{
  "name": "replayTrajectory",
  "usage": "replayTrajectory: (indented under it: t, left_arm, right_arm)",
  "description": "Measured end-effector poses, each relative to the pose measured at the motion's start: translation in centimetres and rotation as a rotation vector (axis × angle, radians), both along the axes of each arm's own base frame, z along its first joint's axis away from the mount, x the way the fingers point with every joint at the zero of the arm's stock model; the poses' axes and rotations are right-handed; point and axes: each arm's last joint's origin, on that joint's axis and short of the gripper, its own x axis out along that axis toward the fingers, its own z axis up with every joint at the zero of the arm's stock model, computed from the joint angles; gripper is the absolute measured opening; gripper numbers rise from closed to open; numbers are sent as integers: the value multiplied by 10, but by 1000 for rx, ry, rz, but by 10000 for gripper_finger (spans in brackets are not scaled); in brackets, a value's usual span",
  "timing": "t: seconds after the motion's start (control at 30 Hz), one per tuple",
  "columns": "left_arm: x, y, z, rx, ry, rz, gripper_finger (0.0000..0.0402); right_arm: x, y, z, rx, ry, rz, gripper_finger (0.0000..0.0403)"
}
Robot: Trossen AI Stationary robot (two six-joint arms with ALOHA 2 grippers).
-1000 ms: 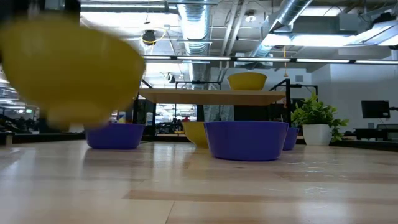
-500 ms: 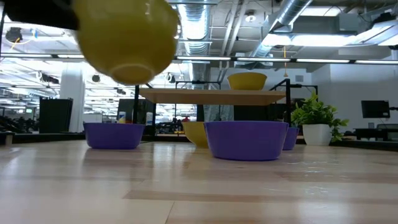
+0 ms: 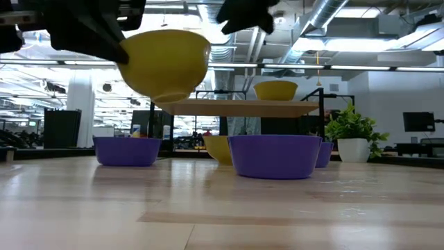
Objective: Pick & Place Mini bowls
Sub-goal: Stack the bottom yellow patterned bowl on top of the yellow patterned bowl on the shelf
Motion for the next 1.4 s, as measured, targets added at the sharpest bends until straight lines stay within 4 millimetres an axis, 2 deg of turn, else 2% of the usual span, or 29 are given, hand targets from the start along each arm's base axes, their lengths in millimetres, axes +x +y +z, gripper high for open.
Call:
replayTrajectory:
  t: [0.2,0.5,0.67,0.97,1.17,1.4]
  left_arm:
    - [2,0,-5,35,7,55,11]
    - [7,-2,-11,46,5,96,11]
    - [8,-2,-10,38,-7,97,11]
    - [8,-2,-9,36,-14,96,11]
    - [9,-2,-9,32,-18,96,11]
    - [9,-3,-9,30,-18,91,12]
  right_arm:
    - [19,0,-23,-1,15,-10,127]
    - [31,-2,-36,-8,13,-25,127]
    - [37,-1,-52,-12,54,-21,127]
    - [37,0,-52,-1,57,-9,127]
    - [36,2,-53,45,78,71,127]
    - [36,-6,-54,124,94,124,127]
